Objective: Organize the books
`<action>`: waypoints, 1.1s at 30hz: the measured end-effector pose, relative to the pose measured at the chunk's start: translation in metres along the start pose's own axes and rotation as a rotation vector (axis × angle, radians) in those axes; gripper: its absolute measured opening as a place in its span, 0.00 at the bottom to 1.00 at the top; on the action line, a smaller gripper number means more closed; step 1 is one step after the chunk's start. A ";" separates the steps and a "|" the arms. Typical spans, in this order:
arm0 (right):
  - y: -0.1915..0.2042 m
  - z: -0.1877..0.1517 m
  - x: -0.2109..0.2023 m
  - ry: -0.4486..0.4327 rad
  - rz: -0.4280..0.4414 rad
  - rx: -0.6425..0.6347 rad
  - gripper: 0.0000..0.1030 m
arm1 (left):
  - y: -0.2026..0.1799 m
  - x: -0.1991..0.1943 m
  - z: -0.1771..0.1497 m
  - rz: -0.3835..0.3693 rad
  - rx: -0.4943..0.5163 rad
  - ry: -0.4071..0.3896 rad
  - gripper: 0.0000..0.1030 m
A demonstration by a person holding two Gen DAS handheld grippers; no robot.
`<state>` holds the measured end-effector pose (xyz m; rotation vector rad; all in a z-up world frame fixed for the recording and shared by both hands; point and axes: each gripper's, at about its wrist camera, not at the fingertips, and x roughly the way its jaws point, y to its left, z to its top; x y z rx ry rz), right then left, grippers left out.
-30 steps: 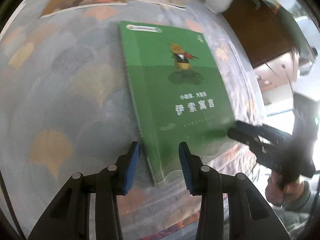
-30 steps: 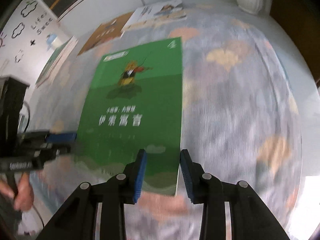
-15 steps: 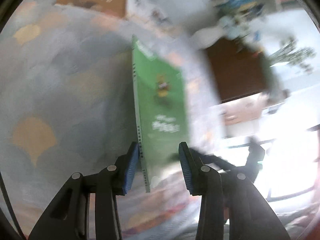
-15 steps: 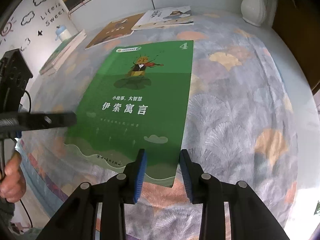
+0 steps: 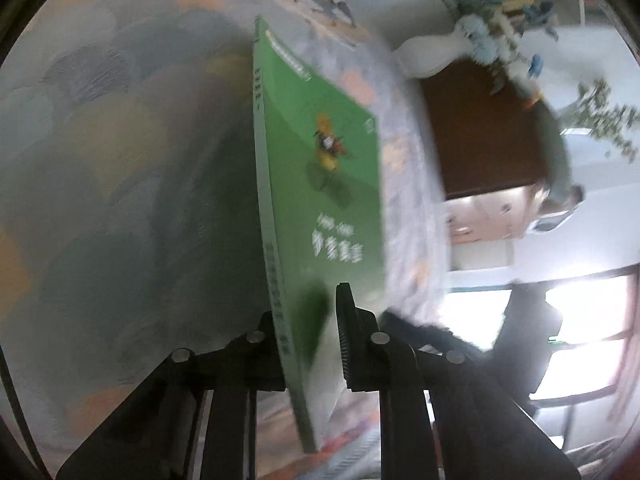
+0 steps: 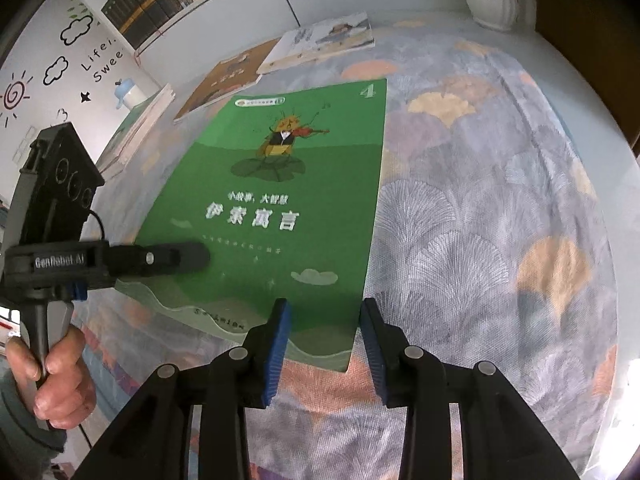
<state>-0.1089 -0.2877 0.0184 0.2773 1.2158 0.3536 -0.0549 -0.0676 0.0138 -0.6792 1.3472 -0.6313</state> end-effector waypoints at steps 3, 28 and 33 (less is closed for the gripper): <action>-0.025 -0.003 -0.010 0.046 0.138 0.149 0.49 | -0.006 -0.006 0.011 -0.068 -0.019 -0.002 0.14; -0.005 0.039 -0.001 -0.043 0.197 0.098 0.26 | -0.013 -0.010 0.019 0.152 0.108 0.081 0.12; 0.039 0.026 -0.006 -0.066 -0.009 -0.192 0.26 | -0.022 -0.012 0.011 0.245 0.220 0.089 0.13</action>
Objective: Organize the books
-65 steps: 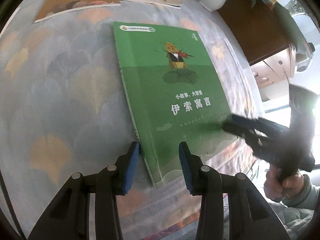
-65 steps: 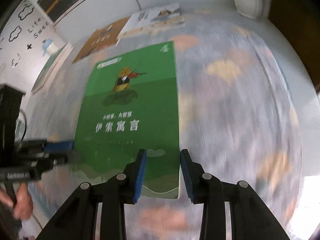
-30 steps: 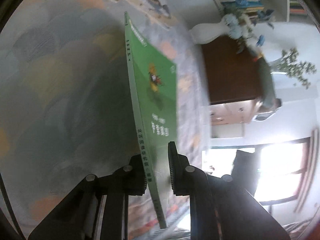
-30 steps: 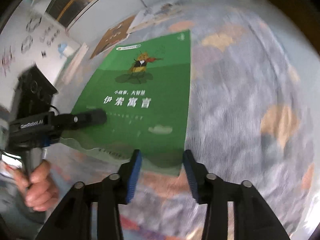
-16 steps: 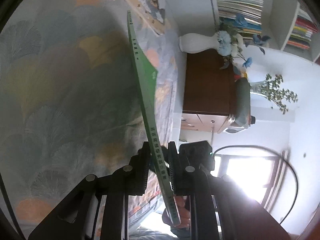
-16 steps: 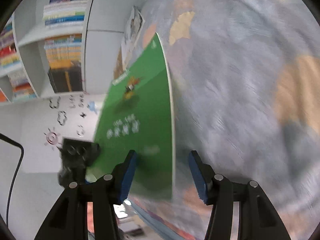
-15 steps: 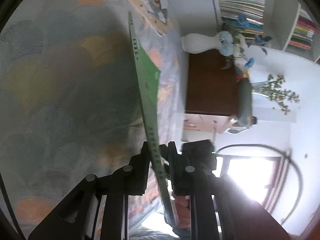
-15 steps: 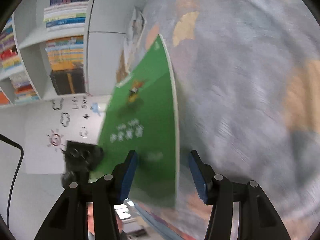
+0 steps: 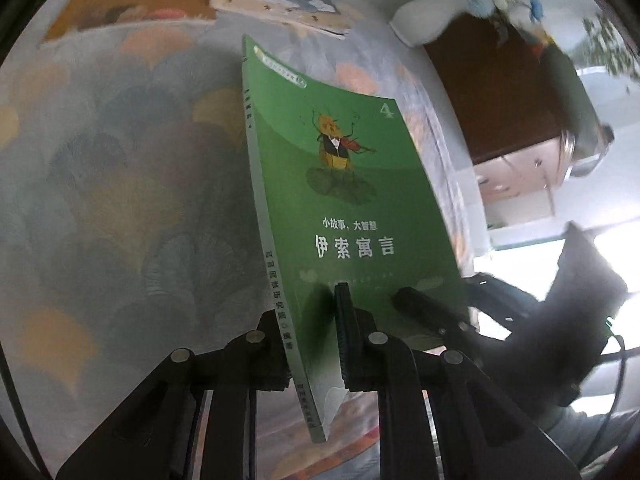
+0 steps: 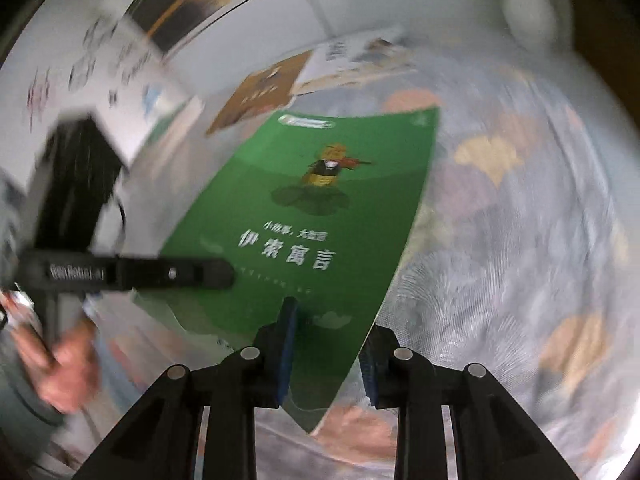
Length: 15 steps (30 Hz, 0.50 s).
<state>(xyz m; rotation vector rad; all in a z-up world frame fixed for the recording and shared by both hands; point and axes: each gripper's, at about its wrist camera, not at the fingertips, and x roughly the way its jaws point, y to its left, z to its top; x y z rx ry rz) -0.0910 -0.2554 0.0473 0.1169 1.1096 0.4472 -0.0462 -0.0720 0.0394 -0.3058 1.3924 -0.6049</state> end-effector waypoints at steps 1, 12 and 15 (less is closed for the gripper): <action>0.005 -0.002 -0.002 -0.006 -0.019 -0.029 0.26 | 0.000 -0.005 -0.002 0.007 0.014 -0.011 0.13; 0.093 0.013 -0.032 -0.124 -0.096 -0.183 0.26 | 0.025 -0.093 0.000 -0.027 0.046 -0.115 0.13; 0.123 0.033 -0.033 -0.160 -0.107 -0.224 0.26 | 0.042 -0.128 0.007 -0.025 0.038 -0.169 0.13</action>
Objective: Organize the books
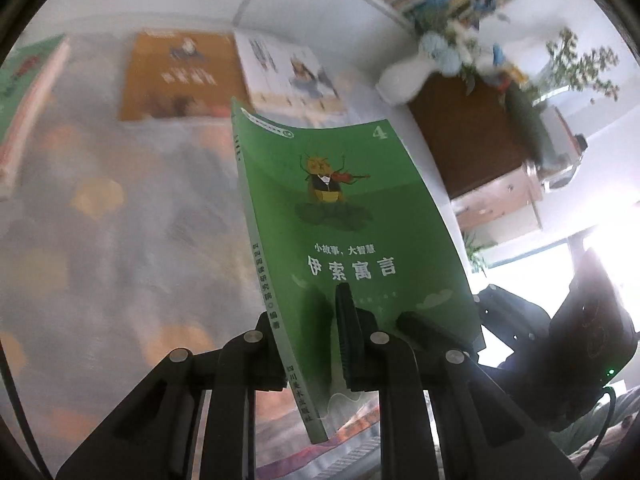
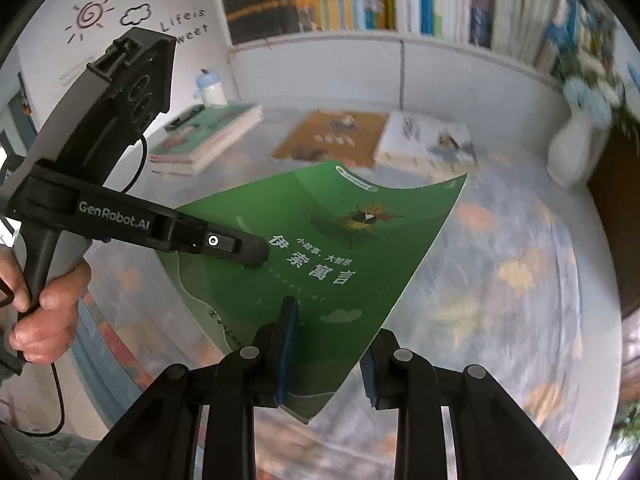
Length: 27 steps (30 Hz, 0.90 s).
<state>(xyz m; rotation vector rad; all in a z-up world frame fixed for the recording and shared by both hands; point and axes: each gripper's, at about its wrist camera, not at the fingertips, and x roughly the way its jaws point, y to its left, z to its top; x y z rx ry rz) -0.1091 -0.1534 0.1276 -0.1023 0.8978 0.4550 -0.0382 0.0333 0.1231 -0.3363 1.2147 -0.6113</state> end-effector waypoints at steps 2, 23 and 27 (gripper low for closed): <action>0.014 0.017 0.000 -0.023 0.002 -0.011 0.26 | 0.010 -0.017 0.009 0.008 -0.005 -0.039 0.13; 0.202 0.199 0.116 -0.155 0.095 -0.167 0.26 | 0.206 -0.177 0.077 0.127 -0.081 -0.315 0.15; 0.214 0.222 0.151 -0.129 0.095 -0.158 0.26 | 0.240 -0.172 0.092 0.128 -0.102 -0.304 0.15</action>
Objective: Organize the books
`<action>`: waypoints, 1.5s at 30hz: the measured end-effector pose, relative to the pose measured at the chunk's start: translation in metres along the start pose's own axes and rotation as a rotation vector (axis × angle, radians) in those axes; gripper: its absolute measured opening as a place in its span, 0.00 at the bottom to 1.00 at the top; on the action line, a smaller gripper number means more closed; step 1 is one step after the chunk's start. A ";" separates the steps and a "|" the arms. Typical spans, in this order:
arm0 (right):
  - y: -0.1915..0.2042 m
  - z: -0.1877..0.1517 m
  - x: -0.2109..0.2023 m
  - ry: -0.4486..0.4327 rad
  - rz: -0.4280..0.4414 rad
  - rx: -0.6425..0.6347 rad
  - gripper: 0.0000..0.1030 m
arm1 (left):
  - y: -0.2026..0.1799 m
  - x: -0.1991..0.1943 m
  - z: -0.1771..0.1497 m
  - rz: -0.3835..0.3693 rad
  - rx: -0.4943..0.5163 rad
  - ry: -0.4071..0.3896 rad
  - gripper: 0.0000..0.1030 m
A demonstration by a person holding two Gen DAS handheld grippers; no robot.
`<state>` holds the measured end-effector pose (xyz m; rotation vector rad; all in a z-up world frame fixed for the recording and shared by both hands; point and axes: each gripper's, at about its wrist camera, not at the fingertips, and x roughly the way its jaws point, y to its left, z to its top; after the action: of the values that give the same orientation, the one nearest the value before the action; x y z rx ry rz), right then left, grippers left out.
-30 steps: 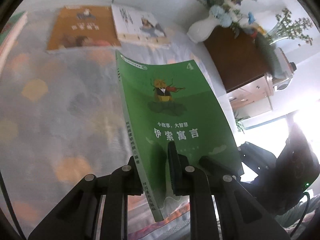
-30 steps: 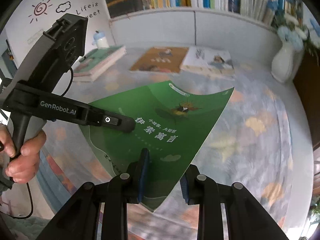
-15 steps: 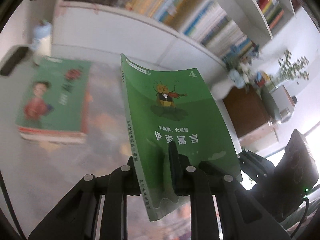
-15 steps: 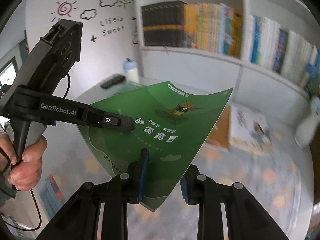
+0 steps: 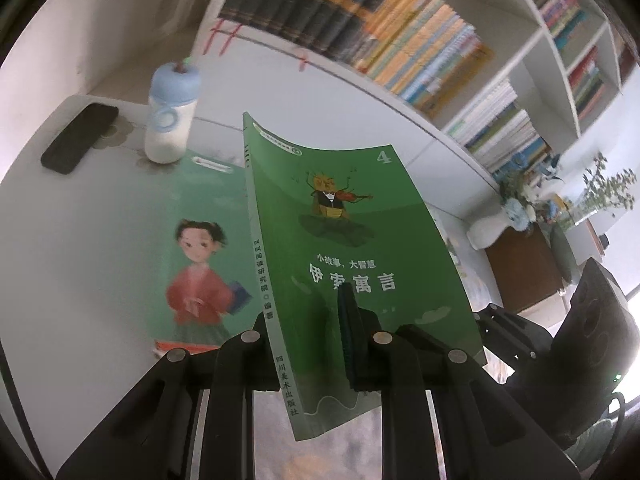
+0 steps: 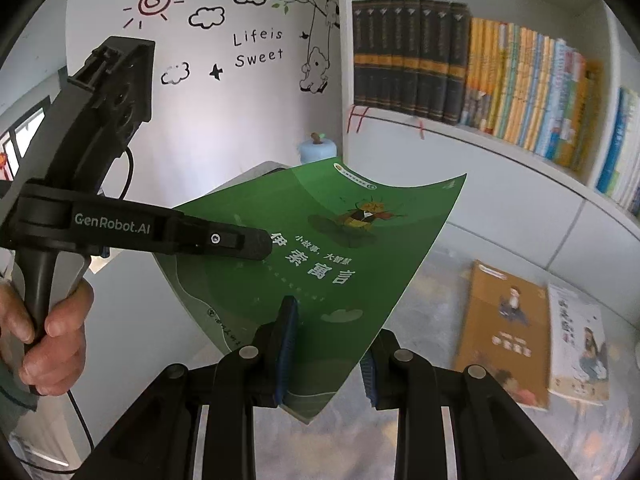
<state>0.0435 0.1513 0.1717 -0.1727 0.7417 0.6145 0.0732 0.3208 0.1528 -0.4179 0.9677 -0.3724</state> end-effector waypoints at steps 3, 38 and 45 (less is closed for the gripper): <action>0.001 0.009 0.025 0.029 -0.002 0.018 0.26 | 0.020 0.016 0.008 0.008 -0.016 0.021 0.15; -0.019 -0.021 0.120 0.255 0.051 0.237 0.47 | 0.111 0.018 -0.017 0.143 -0.222 0.025 0.26; -0.037 -0.055 0.076 0.285 0.015 0.257 0.47 | 0.082 0.007 -0.039 0.158 -0.175 0.067 0.27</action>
<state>0.0766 0.1365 0.0771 -0.0170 1.0904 0.5083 0.0535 0.3807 0.0872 -0.4865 1.0957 -0.1595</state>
